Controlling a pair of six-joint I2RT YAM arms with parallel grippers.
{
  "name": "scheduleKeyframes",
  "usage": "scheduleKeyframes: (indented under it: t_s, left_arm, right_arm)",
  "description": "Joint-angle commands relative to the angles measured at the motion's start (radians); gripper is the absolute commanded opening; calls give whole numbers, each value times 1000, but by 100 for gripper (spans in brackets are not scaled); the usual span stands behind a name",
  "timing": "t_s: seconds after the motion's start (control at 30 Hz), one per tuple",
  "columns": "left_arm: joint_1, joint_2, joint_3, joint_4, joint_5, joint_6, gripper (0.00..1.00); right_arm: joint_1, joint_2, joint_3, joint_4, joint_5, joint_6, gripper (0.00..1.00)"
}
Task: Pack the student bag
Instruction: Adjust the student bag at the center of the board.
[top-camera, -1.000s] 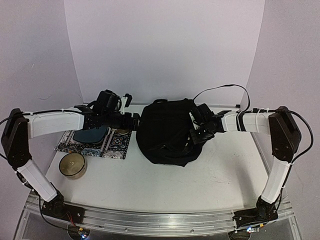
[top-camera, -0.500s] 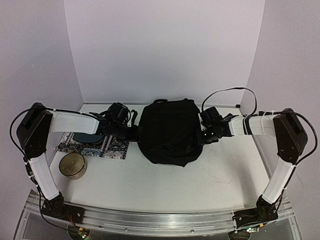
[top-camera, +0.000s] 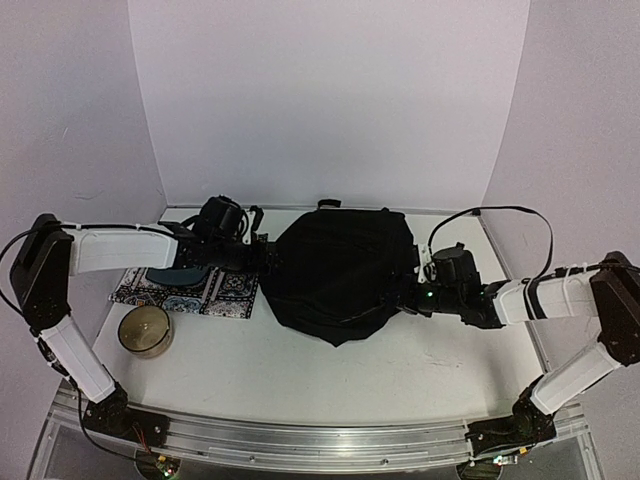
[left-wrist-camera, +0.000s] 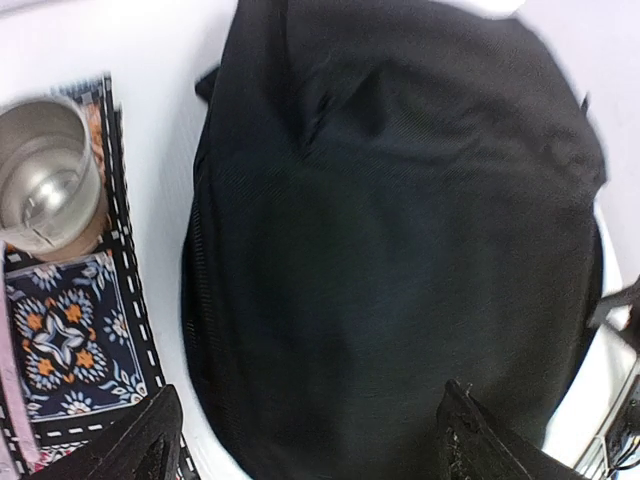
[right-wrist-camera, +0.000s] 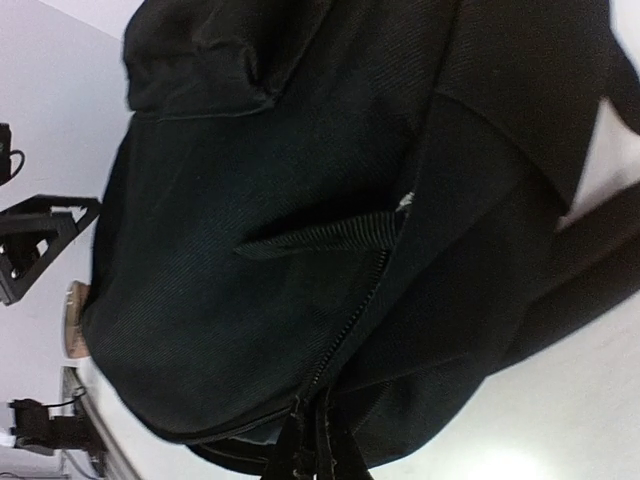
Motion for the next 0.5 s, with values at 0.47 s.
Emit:
scheduleKeyframes:
  t_s: [0.47]
  left_arm:
    - [-197, -81, 118, -20, 14, 83, 80]
  right_arm:
    - [89, -119, -3, -107, 164, 53, 34]
